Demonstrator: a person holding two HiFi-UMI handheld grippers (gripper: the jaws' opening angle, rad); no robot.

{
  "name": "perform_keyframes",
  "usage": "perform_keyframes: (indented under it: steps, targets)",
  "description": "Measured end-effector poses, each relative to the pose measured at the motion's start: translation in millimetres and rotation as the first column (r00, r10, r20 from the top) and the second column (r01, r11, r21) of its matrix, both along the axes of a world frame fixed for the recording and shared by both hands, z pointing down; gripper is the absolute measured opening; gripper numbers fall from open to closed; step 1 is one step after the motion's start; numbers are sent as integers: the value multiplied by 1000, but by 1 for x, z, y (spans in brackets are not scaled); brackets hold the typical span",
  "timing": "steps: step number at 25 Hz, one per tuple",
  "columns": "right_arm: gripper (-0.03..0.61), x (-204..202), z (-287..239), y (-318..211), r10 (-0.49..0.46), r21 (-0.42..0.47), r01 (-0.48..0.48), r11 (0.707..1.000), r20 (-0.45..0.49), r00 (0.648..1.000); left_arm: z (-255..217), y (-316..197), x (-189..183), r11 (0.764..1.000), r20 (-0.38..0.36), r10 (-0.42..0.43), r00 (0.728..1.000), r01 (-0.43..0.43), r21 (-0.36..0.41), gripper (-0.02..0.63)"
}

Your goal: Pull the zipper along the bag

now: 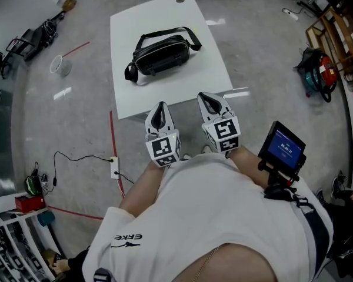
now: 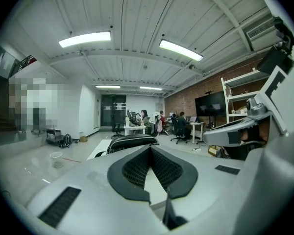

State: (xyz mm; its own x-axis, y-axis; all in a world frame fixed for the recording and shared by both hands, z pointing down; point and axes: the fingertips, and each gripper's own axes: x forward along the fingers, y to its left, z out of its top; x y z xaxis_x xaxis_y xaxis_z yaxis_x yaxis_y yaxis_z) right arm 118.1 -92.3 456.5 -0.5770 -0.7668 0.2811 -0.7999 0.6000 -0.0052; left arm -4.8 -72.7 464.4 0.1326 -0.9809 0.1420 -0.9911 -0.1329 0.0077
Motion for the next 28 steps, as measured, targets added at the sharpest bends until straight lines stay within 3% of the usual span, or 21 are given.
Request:
perform_keyframes:
  steps: [28]
  targets:
    - [5, 1, 1, -2, 11, -14, -12, 1000, -26, 1000, 12, -12, 14, 998, -31, 52, 998, -53, -34, 2]
